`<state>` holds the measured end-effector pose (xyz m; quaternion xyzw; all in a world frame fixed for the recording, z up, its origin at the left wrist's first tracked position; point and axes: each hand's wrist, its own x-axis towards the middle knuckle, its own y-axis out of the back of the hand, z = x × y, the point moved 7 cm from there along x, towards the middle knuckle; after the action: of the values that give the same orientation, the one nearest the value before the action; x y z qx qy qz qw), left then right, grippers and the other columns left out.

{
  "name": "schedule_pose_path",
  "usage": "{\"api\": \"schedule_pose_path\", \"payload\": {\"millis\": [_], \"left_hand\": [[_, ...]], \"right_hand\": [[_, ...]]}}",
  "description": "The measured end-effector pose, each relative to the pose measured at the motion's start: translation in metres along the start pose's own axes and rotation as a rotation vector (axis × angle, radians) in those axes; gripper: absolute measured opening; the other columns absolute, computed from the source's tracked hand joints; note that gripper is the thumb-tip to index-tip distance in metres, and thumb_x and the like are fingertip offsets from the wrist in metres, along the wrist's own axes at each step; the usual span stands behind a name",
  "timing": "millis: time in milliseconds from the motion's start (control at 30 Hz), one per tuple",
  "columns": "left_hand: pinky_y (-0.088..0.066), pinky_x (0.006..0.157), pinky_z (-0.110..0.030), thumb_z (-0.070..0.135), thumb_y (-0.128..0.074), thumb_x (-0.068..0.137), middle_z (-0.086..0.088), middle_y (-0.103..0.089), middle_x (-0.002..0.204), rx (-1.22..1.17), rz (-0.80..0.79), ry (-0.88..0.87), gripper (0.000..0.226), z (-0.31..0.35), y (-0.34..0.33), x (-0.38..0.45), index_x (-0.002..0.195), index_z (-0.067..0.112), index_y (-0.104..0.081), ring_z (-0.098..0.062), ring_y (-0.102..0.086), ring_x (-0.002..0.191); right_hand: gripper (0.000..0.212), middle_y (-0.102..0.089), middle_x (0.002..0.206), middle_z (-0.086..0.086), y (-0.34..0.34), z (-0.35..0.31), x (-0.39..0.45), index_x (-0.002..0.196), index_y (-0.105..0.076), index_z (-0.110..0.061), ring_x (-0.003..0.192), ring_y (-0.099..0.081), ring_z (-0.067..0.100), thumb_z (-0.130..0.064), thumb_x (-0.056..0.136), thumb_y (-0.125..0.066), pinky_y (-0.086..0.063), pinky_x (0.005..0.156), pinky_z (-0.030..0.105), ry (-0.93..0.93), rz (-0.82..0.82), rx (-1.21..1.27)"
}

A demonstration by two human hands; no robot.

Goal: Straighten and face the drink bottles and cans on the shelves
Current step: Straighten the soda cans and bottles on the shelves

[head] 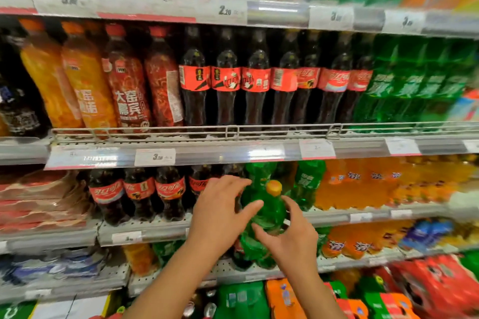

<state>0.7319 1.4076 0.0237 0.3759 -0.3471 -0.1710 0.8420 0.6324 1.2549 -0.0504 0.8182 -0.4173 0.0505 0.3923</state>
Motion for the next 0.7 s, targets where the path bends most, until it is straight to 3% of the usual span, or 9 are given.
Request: {"api": "schedule_pose_path", "payload": {"millis": [100, 200, 333, 400, 500, 567, 700], "left_hand": [[-0.038, 0.109, -0.043, 0.051, -0.052, 0.095, 0.004, -0.053, 0.142, 0.165, 0.255, -0.015, 0.051, -0.026, 0.032, -0.007, 0.140, 0.026, -0.058, -0.024, -0.045, 0.132], [-0.031, 0.114, -0.054, 0.048, -0.047, 0.094, -0.008, -0.042, 0.154, 0.285, 0.371, 0.140, 0.061, -0.077, 0.058, -0.015, 0.148, 0.018, -0.047, -0.035, -0.035, 0.142], [-0.023, 0.120, -0.063, 0.057, -0.033, 0.095, -0.013, -0.024, 0.166, 0.387, 0.289, 0.273, 0.074, -0.123, 0.070, -0.021, 0.159, 0.020, -0.032, -0.038, -0.016, 0.154], [-0.021, 0.120, -0.064, 0.058, -0.032, 0.096, -0.010, -0.016, 0.169, 0.409, 0.257, 0.257, 0.073, -0.128, 0.069, -0.022, 0.161, 0.025, -0.026, -0.036, -0.009, 0.156], [-0.022, 0.121, -0.062, 0.059, -0.032, 0.097, -0.007, -0.015, 0.170, 0.420, 0.238, 0.271, 0.073, -0.131, 0.069, -0.020, 0.162, 0.027, -0.024, -0.034, -0.008, 0.157], [-0.024, 0.121, -0.061, 0.059, -0.032, 0.097, -0.007, -0.016, 0.170, 0.439, 0.227, 0.269, 0.072, -0.132, 0.071, -0.020, 0.161, 0.028, -0.025, -0.034, -0.009, 0.157], [-0.026, 0.120, -0.059, 0.060, -0.030, 0.098, -0.006, -0.018, 0.170, 0.444, 0.236, 0.250, 0.071, -0.133, 0.073, -0.021, 0.161, 0.028, -0.026, -0.033, -0.011, 0.157]], "right_hand": [[0.091, -0.071, 0.114, -0.009, 0.019, 0.028, 0.021, 0.138, -0.051, -0.029, 0.103, -0.067, 0.014, -0.071, 0.061, -0.077, -0.057, 0.087, 0.031, -0.114, 0.073, 0.068], [0.084, -0.068, 0.116, -0.008, 0.027, 0.043, 0.047, 0.137, -0.052, -0.027, 0.108, -0.065, 0.018, -0.059, 0.066, -0.083, -0.053, 0.089, 0.030, -0.133, 0.105, 0.059], [0.092, -0.068, 0.127, 0.003, 0.020, 0.058, 0.074, 0.145, -0.048, -0.018, 0.114, -0.065, 0.024, -0.054, 0.070, -0.086, -0.053, 0.095, 0.037, -0.157, 0.044, -0.004], [0.096, -0.069, 0.125, 0.006, 0.016, 0.062, 0.082, 0.148, -0.045, -0.017, 0.103, -0.067, 0.022, -0.059, 0.071, -0.083, -0.056, 0.091, 0.040, -0.174, 0.013, -0.059], [0.101, -0.073, 0.109, 0.006, 0.008, 0.066, 0.092, 0.150, -0.043, -0.016, 0.083, -0.063, 0.016, -0.066, 0.071, -0.078, -0.056, 0.083, 0.040, -0.180, -0.043, -0.148], [0.104, -0.071, 0.093, 0.001, 0.004, 0.065, 0.101, 0.150, -0.042, -0.013, 0.082, -0.063, 0.017, -0.070, 0.070, -0.076, -0.057, 0.079, 0.039, -0.174, -0.073, -0.198], [0.106, -0.069, 0.082, 0.000, 0.000, 0.060, 0.121, 0.144, -0.047, -0.008, 0.083, -0.068, 0.022, -0.078, 0.068, -0.071, -0.061, 0.072, 0.042, -0.179, -0.085, -0.254]]}}
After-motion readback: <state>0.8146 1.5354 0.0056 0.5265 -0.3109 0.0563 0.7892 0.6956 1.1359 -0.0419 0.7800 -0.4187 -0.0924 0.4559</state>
